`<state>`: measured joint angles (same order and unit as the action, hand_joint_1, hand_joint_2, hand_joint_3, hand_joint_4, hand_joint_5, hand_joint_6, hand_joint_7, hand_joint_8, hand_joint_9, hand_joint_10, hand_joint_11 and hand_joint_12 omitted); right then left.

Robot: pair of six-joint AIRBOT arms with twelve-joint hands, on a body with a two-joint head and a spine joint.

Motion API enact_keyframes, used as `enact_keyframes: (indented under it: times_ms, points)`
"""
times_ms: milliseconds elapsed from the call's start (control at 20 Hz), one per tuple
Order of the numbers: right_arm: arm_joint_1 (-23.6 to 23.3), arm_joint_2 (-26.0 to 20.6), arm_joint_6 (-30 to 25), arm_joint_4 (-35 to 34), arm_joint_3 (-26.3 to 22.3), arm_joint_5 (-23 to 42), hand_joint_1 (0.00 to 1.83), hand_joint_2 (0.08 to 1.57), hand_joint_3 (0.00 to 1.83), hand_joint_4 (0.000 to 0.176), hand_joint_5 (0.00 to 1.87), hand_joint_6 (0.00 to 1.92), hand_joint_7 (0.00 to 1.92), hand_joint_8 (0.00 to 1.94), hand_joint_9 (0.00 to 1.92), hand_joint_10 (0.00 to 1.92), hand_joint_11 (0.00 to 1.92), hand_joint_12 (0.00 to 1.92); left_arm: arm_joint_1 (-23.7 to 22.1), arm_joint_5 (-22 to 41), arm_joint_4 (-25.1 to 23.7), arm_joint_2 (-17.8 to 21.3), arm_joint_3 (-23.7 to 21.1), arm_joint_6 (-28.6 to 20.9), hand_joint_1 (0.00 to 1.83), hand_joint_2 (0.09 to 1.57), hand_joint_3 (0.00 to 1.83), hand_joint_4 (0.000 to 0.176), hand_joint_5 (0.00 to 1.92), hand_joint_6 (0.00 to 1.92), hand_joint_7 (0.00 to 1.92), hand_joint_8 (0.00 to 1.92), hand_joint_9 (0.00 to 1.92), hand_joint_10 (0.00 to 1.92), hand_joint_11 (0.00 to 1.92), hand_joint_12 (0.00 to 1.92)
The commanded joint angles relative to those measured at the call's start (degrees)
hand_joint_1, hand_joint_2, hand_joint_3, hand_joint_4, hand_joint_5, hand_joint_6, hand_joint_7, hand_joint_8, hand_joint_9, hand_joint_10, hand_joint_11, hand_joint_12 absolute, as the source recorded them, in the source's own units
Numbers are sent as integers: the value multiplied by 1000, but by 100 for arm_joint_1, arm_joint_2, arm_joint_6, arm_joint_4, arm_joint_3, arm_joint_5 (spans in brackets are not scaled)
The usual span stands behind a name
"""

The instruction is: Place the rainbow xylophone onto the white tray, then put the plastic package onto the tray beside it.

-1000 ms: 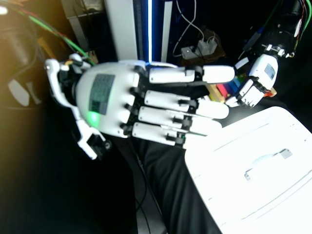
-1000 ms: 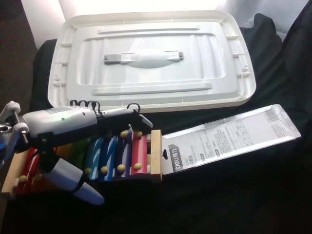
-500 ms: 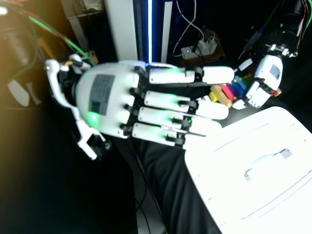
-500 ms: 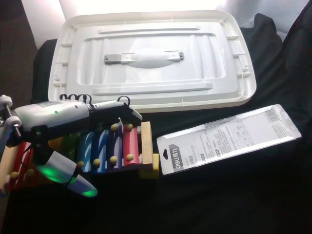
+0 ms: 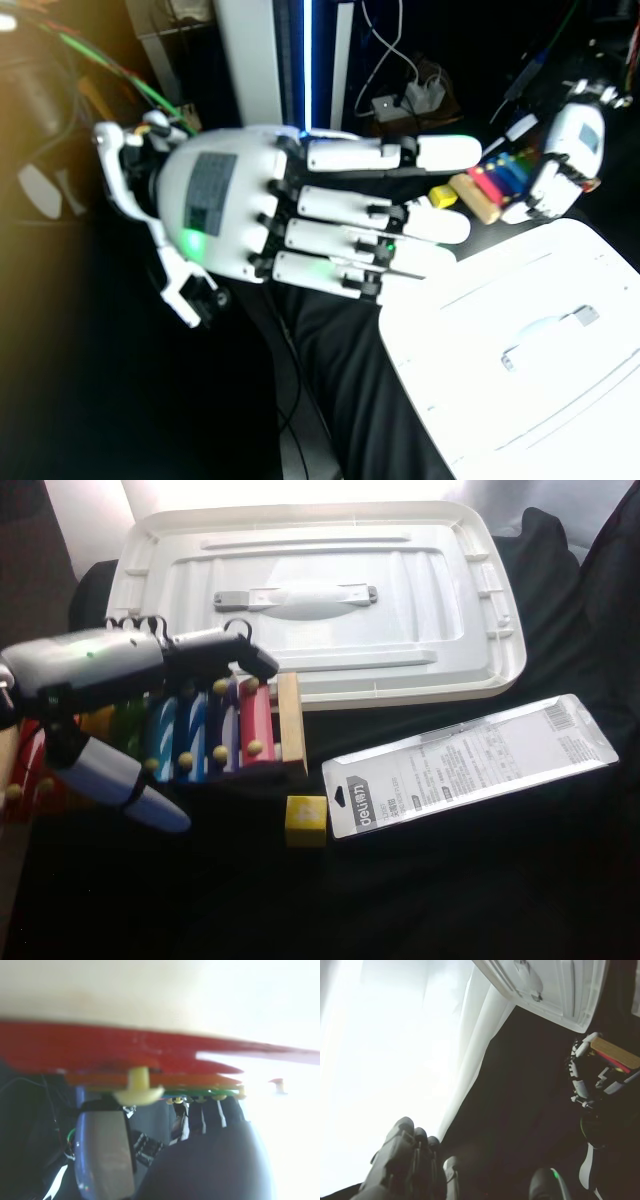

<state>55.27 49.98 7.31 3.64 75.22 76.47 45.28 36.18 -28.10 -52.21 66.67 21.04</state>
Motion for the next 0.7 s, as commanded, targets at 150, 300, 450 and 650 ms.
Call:
enact_keyframes:
  times_ms: [150,300,450,650]
  points:
    - [-40,26,-52,-299,38,651,729,1100,7,172,37,4,46,3,4,1,0,0,-459,443,151,2,221,115,1608,1161,2,0,428,970,653,1394,785,1375,692,1571]
    - [-40,71,-52,-310,56,650,720,1069,0,176,54,8,53,4,0,0,0,0,-833,238,147,-126,511,113,1613,1192,0,0,416,1058,596,1523,782,1399,566,1649]
    - [-40,73,-52,-312,58,650,654,1023,0,168,38,0,23,0,0,0,0,0,-1382,-184,-219,-313,752,36,1620,1165,0,0,358,1192,624,1394,804,1382,721,1639]
    - [-40,117,-52,-320,81,651,641,997,0,153,4,0,5,0,0,0,0,0,-2214,-760,-1328,-725,1206,-659,1625,1137,0,0,317,1259,673,1425,916,1244,711,1530]
